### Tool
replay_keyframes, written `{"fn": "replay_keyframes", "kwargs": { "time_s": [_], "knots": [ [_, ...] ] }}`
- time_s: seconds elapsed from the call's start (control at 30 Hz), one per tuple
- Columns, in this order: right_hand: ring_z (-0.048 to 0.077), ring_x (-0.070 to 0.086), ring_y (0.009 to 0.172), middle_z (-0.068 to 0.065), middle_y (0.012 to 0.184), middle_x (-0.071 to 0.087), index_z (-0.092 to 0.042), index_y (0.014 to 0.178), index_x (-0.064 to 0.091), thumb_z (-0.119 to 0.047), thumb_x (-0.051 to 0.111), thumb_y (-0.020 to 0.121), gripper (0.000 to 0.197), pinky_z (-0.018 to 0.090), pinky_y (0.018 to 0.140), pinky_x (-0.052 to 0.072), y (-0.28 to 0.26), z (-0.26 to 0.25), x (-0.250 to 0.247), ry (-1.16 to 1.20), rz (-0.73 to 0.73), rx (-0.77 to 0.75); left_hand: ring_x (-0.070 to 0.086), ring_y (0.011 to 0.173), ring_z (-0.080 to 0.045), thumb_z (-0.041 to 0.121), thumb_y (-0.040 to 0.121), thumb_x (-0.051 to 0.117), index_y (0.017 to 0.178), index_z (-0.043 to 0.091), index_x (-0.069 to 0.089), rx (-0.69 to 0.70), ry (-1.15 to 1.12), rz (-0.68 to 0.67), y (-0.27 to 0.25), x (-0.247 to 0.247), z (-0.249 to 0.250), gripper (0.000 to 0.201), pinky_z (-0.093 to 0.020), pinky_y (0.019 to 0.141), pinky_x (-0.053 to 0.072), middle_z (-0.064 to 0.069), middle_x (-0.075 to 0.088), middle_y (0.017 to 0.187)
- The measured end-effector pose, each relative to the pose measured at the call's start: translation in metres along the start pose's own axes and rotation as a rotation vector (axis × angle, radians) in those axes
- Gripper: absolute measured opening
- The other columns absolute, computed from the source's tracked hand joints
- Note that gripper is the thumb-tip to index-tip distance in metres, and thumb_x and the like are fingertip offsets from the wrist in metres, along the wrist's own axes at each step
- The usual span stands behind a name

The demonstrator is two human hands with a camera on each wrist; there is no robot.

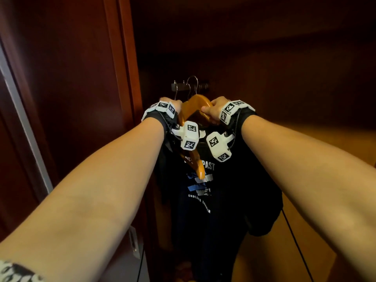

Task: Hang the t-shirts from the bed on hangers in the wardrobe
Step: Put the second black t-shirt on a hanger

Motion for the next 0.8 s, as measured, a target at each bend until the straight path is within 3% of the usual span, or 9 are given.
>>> {"fn": "replay_keyframes", "kwargs": {
  "time_s": [0.1, 0.17, 0.23, 0.3, 0.37, 0.43, 0.53, 0.73, 0.8],
  "knots": [
    [0.027, 0.072, 0.08, 0.007, 0.088, 0.073, -0.015, 0.105, 0.065, -0.055, 0.063, 0.087, 0.043, 0.045, 0.082, 0.059, 0.019, -0.018, 0.002, -0.057, 0.04, -0.014, 0.061, 0.066, -0.027, 0.038, 0.083, 0.062, 0.092, 0.006, 0.06, 0.072, 0.146, -0.008, 0.003, -0.004, 0.014, 0.034, -0.034, 0.073, 0.052, -0.01, 0.06, 0.07],
    [0.029, 0.071, 0.083, 0.009, 0.092, 0.072, -0.014, 0.106, 0.064, -0.057, 0.063, 0.086, 0.048, 0.045, 0.083, 0.058, 0.03, -0.026, 0.005, -0.092, 0.047, -0.012, 0.06, 0.077, -0.028, 0.037, 0.085, 0.064, 0.105, 0.011, 0.058, 0.119, 0.226, -0.05, 0.007, 0.0, 0.019, 0.033, -0.036, 0.078, 0.051, -0.009, 0.06, 0.083],
    [0.032, 0.071, 0.085, 0.012, 0.096, 0.072, -0.015, 0.106, 0.062, -0.061, 0.064, 0.081, 0.053, 0.047, 0.083, 0.058, 0.05, -0.029, 0.014, -0.124, 0.028, -0.011, 0.06, 0.094, -0.03, 0.034, 0.088, 0.064, 0.128, 0.01, 0.055, 0.149, 0.273, -0.088, 0.017, 0.006, 0.019, 0.047, -0.04, 0.09, 0.051, -0.013, 0.063, 0.11],
    [0.034, 0.072, 0.082, 0.013, 0.096, 0.073, -0.02, 0.102, 0.061, -0.069, 0.064, 0.07, 0.058, 0.049, 0.079, 0.058, 0.087, -0.022, 0.028, -0.165, 0.008, -0.002, 0.059, 0.101, -0.029, 0.029, 0.089, 0.066, 0.132, 0.008, 0.053, 0.163, 0.272, -0.128, 0.023, 0.012, 0.019, 0.05, -0.041, 0.094, 0.05, -0.013, 0.061, 0.121],
    [0.033, 0.072, 0.078, 0.012, 0.091, 0.074, -0.021, 0.099, 0.062, -0.072, 0.061, 0.066, 0.061, 0.05, 0.077, 0.059, 0.107, -0.019, 0.04, -0.203, -0.015, -0.009, 0.058, 0.094, -0.026, 0.027, 0.087, 0.068, 0.132, 0.011, 0.052, 0.182, 0.262, -0.135, 0.029, 0.014, 0.018, 0.05, -0.039, 0.088, 0.052, -0.009, 0.059, 0.111],
    [0.032, 0.073, 0.078, 0.01, 0.086, 0.075, -0.018, 0.1, 0.062, -0.068, 0.059, 0.074, 0.056, 0.048, 0.079, 0.059, 0.091, -0.025, 0.045, -0.252, -0.067, -0.029, 0.056, 0.084, -0.023, 0.027, 0.085, 0.069, 0.124, 0.014, 0.054, 0.19, 0.269, -0.133, 0.032, 0.013, 0.018, 0.044, -0.036, 0.082, 0.052, -0.006, 0.059, 0.101],
    [0.03, 0.073, 0.081, 0.009, 0.087, 0.075, -0.014, 0.105, 0.058, -0.059, 0.06, 0.084, 0.05, 0.046, 0.082, 0.059, 0.07, -0.03, 0.047, -0.266, -0.124, -0.042, 0.057, 0.076, -0.022, 0.032, 0.08, 0.07, 0.104, 0.017, 0.055, 0.173, 0.266, -0.145, 0.034, 0.013, 0.016, 0.032, -0.042, 0.087, 0.055, -0.004, 0.057, 0.086],
    [0.033, 0.063, 0.112, 0.015, 0.123, 0.065, -0.008, 0.127, 0.058, -0.043, 0.066, 0.09, 0.052, 0.044, 0.099, 0.05, 0.053, -0.031, 0.03, -0.266, -0.098, -0.046, 0.064, 0.097, -0.034, 0.033, 0.08, 0.073, 0.095, 0.017, 0.051, 0.148, 0.212, -0.161, 0.037, 0.018, 0.014, 0.031, -0.048, 0.087, 0.056, -0.006, 0.054, 0.081],
    [0.033, 0.063, 0.111, 0.015, 0.122, 0.065, -0.009, 0.124, 0.062, -0.036, 0.067, 0.09, 0.043, 0.042, 0.097, 0.051, 0.051, -0.039, 0.023, -0.181, -0.044, -0.103, 0.064, 0.098, -0.035, 0.031, 0.082, 0.073, 0.093, 0.015, 0.051, 0.151, 0.18, -0.164, 0.039, 0.019, 0.015, 0.029, -0.048, 0.088, 0.056, -0.005, 0.053, 0.078]
  ]
}}
Point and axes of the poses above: each hand's wrist, its own y-axis towards the middle knuckle, its own x-axis out of the palm, z = x × y, the point moved 7 cm from there along y, towards the middle knuckle
